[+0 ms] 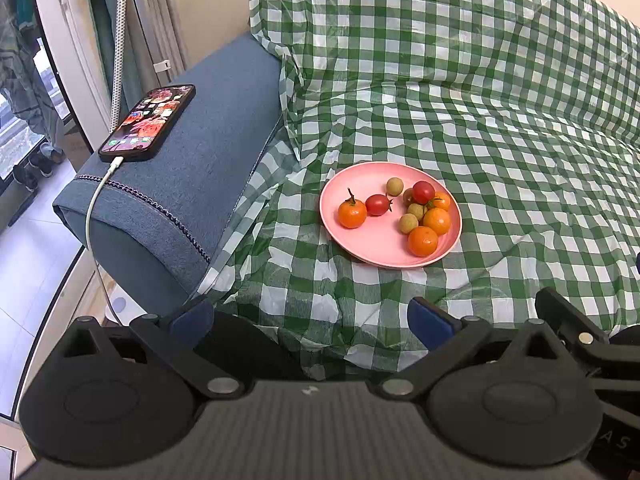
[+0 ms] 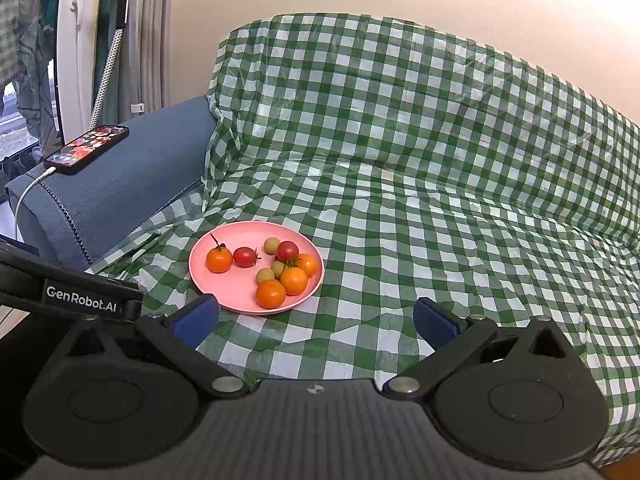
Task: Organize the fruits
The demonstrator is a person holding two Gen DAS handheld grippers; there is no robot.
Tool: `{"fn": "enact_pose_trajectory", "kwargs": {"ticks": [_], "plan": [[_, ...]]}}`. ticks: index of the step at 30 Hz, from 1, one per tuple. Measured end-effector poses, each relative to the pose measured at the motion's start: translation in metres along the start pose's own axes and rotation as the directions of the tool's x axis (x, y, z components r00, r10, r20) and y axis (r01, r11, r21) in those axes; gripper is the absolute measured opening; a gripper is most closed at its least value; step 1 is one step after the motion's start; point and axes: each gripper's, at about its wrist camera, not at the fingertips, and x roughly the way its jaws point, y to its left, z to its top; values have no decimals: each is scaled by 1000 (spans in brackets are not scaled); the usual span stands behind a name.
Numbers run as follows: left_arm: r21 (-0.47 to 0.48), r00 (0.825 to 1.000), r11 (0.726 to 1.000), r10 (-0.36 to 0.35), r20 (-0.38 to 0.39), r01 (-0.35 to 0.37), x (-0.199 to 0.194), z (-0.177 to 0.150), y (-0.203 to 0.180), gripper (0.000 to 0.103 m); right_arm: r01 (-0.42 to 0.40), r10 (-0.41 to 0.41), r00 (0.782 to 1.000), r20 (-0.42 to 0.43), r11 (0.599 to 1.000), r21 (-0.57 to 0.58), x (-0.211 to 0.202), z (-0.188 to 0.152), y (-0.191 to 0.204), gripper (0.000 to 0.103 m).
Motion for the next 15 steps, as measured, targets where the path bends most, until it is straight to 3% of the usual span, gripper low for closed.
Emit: {"fn": "enact_pose_trajectory", "kwargs": {"ticks": [15], "plan": [[1,1000,1000,3,1,-3,0,0,-1,103,-1,1,1000,0,1000,1,0,0,0,102]]}}
